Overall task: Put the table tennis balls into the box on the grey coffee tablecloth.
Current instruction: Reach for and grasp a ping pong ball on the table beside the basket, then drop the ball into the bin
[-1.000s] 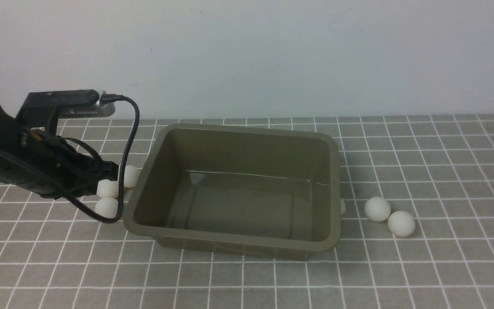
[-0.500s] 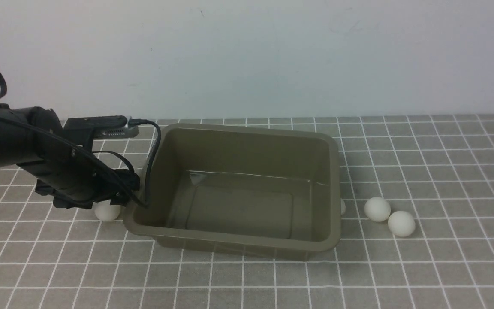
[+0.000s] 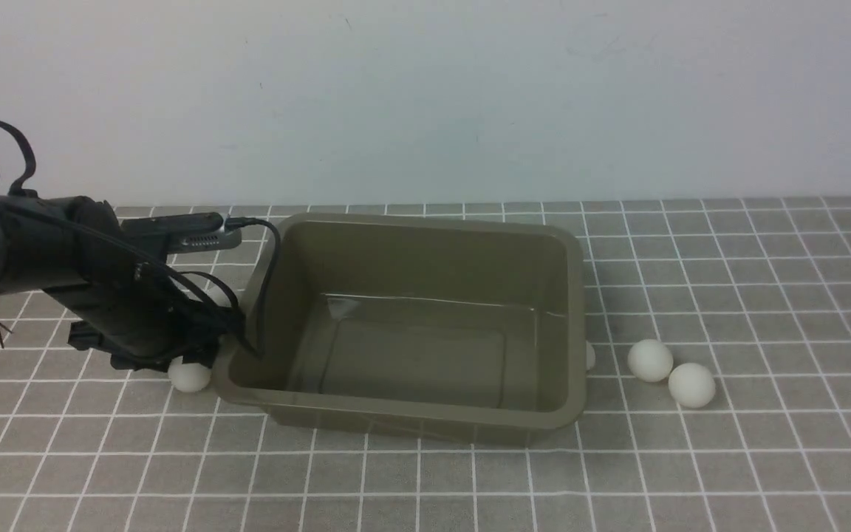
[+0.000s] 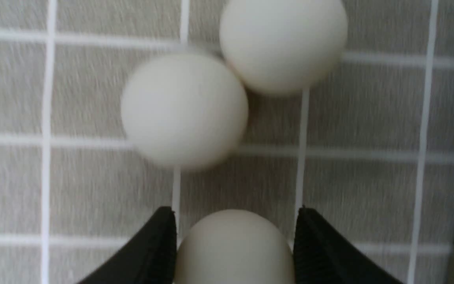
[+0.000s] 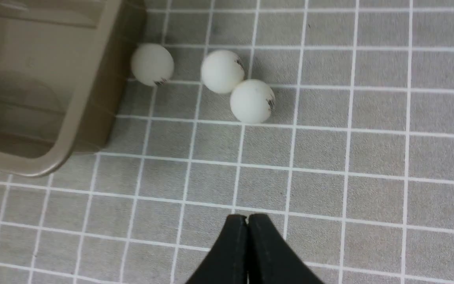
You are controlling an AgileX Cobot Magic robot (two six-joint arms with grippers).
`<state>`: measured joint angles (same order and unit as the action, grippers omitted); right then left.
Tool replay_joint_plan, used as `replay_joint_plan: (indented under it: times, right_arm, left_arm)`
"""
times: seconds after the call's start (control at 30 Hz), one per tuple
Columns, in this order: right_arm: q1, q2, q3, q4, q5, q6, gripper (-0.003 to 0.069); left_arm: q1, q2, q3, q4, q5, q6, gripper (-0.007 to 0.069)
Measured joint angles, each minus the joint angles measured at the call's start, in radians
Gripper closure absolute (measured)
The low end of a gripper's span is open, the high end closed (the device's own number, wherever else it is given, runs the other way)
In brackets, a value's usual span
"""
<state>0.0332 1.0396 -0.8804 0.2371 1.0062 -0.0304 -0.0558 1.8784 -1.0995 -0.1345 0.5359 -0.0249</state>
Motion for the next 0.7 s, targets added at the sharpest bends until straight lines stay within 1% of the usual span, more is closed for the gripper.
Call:
replay_joint_plan:
  times: [0.1, 0.27, 0.33, 0.37, 0.47, 0.53, 0.57, 0.6, 0.7]
  right_arm:
    - [0.000, 0.025, -0.016, -0.004, -0.008, 0.001, 0.0659]
    - [0.000, 0.061, -0.048, -0.026, -0.065, -0.006, 0.0595]
    - [0.000, 0.098, -0.050, -0.029, -0.088, -0.014, 0.0545]
    - [0.000, 0.125, -0.050, -0.029, -0.100, -0.026, 0.0509]
    - [0.011, 0.220, -0.052, -0.017, -0.127, -0.062, 0.0415]
    - [0.038, 0.272, -0.058, -0.015, -0.146, -0.091, 0.0339]
    - [0.041, 0.286, -0.058, -0.015, -0.150, -0.093, 0.0332]
    - [0.081, 0.350, -0.069, -0.025, -0.202, -0.103, 0.0267]
    - [0.121, 0.467, -0.106, -0.065, -0.256, -0.089, 0.0183]
  left_arm:
    - [0.000, -0.023, 0.004, 0.024, 0.039, 0.001, 0.0289]
    - [0.000, -0.171, 0.007, 0.044, 0.082, 0.003, 0.0289]
    - [-0.007, -0.246, 0.007, 0.033, 0.097, 0.006, 0.0289]
    - [-0.014, -0.286, 0.007, 0.026, 0.102, 0.010, 0.0289]
    - [-0.063, -0.344, -0.004, -0.014, 0.135, 0.041, 0.0289]
    - [-0.115, -0.347, -0.024, -0.043, 0.149, 0.054, 0.0289]
    - [-0.121, -0.346, -0.026, -0.046, 0.149, 0.057, 0.0289]
    - [-0.172, -0.325, -0.048, -0.056, 0.155, 0.072, 0.0289]
    - [-0.238, -0.264, -0.086, -0.062, 0.168, 0.097, 0.0289]
